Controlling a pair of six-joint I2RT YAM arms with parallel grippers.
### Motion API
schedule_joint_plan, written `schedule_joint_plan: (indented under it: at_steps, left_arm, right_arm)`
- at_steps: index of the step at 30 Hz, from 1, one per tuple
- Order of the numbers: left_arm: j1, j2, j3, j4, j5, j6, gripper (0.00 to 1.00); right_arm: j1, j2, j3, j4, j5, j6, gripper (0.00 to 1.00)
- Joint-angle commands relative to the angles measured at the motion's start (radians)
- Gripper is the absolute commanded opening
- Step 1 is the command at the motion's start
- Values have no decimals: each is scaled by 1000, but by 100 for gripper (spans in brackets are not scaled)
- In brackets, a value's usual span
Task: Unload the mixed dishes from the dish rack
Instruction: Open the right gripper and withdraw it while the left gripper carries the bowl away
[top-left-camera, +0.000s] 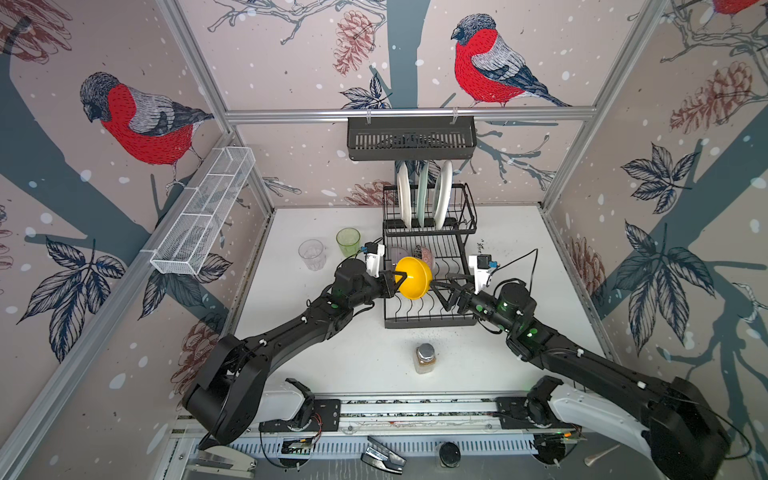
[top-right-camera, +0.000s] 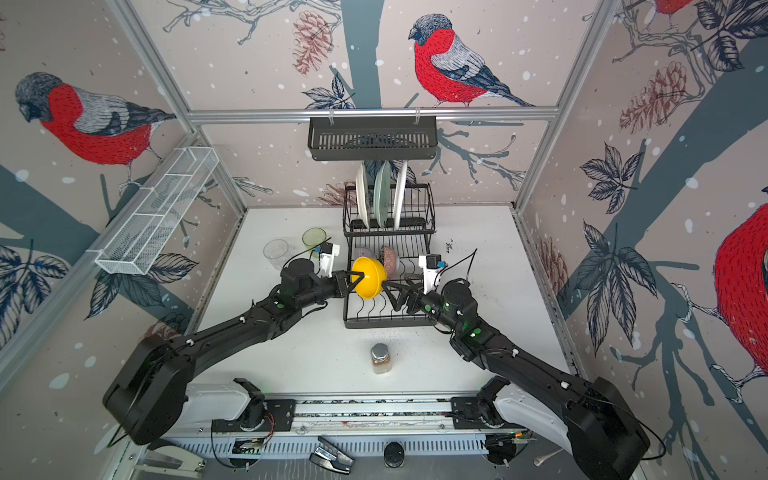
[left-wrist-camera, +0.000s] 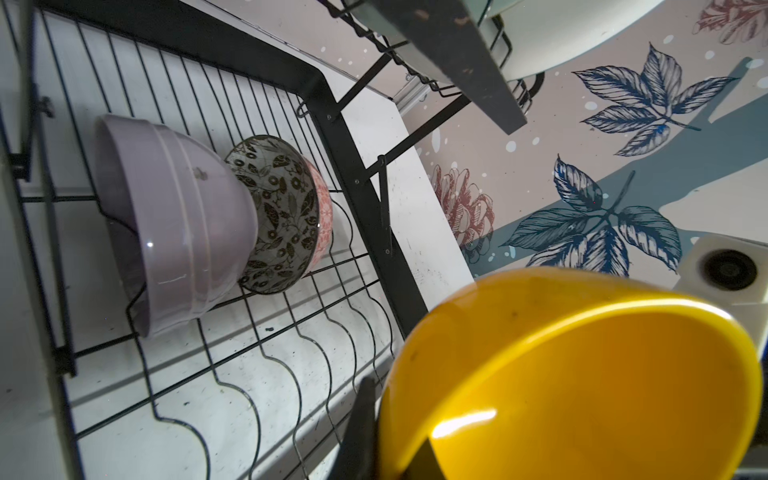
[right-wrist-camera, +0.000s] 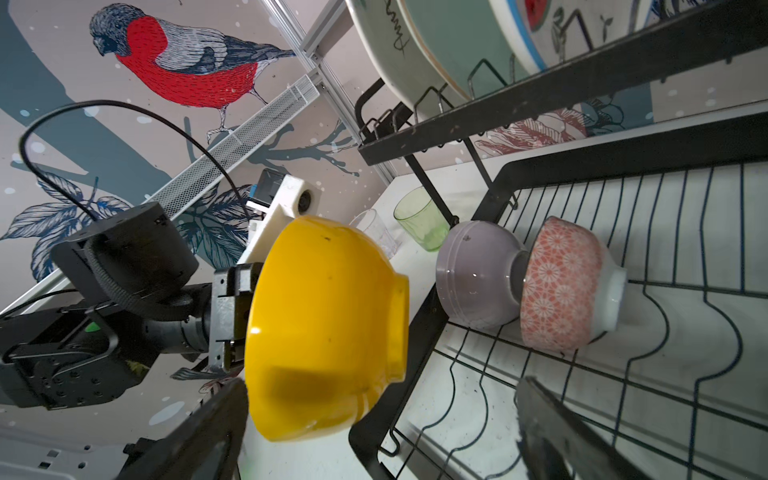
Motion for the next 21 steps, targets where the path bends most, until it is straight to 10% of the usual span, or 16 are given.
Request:
schedule_joint_plan:
  at_steps: [1,21]
  left_arm:
    - [2,-29,16,-92,-88,63,0]
    - [128,-169,63,-495,-259,146,0]
  right_arm:
    - [1,-6,11,-24,45,-42,100]
    - [1,-48,-10,-94,117,-113,99]
